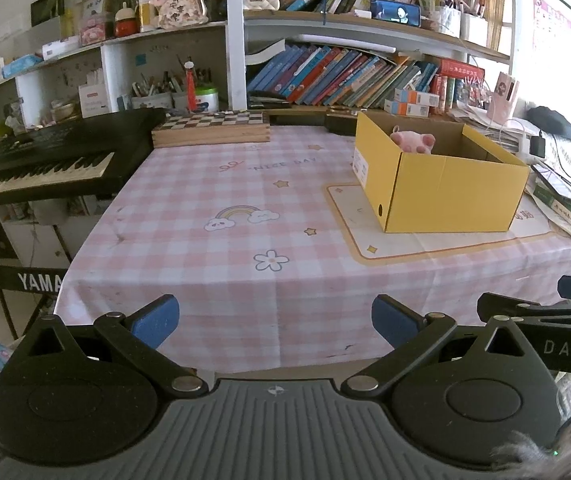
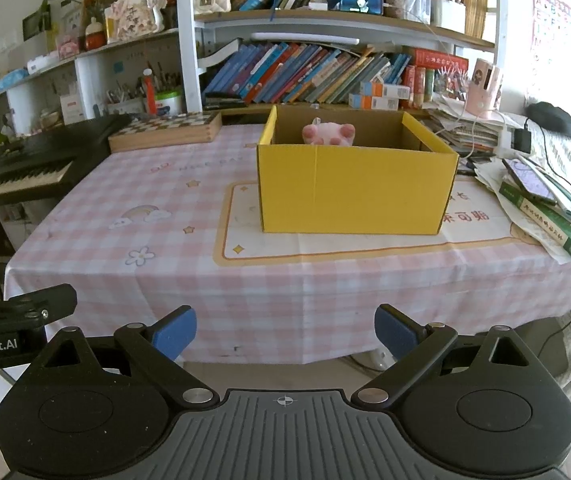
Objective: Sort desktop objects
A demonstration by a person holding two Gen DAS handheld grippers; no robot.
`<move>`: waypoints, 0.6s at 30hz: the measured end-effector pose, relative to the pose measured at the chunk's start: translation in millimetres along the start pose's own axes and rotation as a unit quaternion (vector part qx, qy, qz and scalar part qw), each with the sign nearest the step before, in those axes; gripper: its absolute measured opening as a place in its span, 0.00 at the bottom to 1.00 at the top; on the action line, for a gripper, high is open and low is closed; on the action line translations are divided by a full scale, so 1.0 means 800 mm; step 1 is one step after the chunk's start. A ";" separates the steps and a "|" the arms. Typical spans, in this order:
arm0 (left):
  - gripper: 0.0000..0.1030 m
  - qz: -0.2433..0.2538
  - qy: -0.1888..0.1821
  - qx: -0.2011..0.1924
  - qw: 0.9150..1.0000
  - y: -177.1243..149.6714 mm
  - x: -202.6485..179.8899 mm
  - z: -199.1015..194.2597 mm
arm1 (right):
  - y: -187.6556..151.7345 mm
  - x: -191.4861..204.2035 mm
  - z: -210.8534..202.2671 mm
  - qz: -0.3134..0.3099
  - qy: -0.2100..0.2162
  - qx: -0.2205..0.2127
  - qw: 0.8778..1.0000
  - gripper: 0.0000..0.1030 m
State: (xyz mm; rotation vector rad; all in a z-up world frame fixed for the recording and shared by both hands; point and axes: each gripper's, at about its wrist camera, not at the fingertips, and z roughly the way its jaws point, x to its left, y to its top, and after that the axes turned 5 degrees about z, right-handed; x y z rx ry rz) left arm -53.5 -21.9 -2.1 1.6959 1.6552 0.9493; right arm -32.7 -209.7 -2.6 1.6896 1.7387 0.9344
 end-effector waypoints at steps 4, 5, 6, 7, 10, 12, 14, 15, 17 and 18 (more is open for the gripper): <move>1.00 -0.001 -0.001 0.001 1.000 0.001 -0.002 0.002 | -0.001 -0.001 0.002 0.000 0.000 0.001 1.000 0.95; 1.00 0.000 -0.001 0.001 1.000 0.001 -0.002 0.002 | -0.002 -0.001 0.003 -0.001 0.000 0.001 1.000 0.95; 1.00 0.000 0.000 0.001 1.000 0.001 -0.002 0.002 | -0.003 -0.001 0.004 -0.001 0.000 0.002 1.000 0.95; 1.00 -0.001 -0.001 0.001 1.000 0.001 -0.002 0.002 | -0.003 0.000 0.005 -0.001 0.000 0.002 1.000 0.95; 1.00 -0.001 -0.003 0.004 1.000 -0.001 -0.005 0.005 | -0.002 0.001 0.008 -0.001 0.000 0.005 1.000 0.95; 1.00 -0.002 -0.004 0.004 1.000 -0.002 -0.005 0.006 | -0.002 0.002 0.009 -0.002 -0.001 0.006 1.000 0.95; 1.00 -0.002 -0.002 0.005 1.000 -0.002 -0.006 0.007 | -0.001 0.004 0.009 -0.003 0.000 0.008 1.000 0.95; 1.00 -0.003 -0.002 0.006 1.000 -0.002 -0.005 0.009 | -0.001 0.004 0.009 -0.003 -0.001 0.008 1.000 0.95; 1.00 -0.007 -0.001 0.009 1.000 -0.001 -0.004 0.012 | 0.000 0.004 0.010 -0.004 -0.001 0.010 1.000 0.95; 1.00 -0.009 0.000 0.012 1.000 0.000 -0.003 0.014 | 0.001 0.004 0.010 -0.004 -0.002 0.010 1.000 0.95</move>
